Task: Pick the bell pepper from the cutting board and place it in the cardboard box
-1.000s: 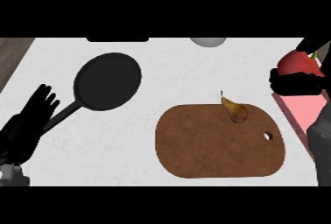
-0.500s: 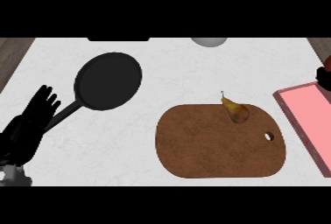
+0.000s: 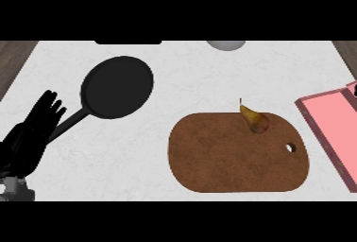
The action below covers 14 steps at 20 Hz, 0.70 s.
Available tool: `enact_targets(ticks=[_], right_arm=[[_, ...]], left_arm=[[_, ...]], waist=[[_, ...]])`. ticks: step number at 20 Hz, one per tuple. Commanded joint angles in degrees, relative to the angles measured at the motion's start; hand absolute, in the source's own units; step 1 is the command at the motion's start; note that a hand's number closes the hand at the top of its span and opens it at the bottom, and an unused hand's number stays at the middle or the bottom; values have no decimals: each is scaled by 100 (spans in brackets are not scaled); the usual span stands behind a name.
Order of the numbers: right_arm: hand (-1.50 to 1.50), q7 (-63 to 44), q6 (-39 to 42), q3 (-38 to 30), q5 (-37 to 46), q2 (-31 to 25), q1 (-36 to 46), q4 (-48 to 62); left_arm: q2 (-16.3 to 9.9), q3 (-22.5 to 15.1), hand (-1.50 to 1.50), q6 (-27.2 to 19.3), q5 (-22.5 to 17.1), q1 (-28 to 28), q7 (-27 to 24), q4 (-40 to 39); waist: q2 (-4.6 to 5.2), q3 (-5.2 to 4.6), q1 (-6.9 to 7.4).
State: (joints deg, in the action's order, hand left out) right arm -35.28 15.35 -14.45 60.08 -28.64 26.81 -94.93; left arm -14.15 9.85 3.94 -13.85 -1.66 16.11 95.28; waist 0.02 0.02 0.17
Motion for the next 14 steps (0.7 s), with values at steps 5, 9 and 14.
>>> enact_targets(ticks=[5,9,14], right_arm=[[150,665,-262,-438,-557,99,-320,1062],[-150,190,-257,-775,-689,363,-621,1316],[-150,1386,-792,-831,-1083,324,-571,2226]], left_arm=[[119,-20,0,-22,104,-138,-58,-111],[-21,130,0,45,27,-26,44,-27],[15,160,0,193,17,-106,-122,-247]], waist=[[2,-1,-10],[-6,0,-29],[6,0,4]])
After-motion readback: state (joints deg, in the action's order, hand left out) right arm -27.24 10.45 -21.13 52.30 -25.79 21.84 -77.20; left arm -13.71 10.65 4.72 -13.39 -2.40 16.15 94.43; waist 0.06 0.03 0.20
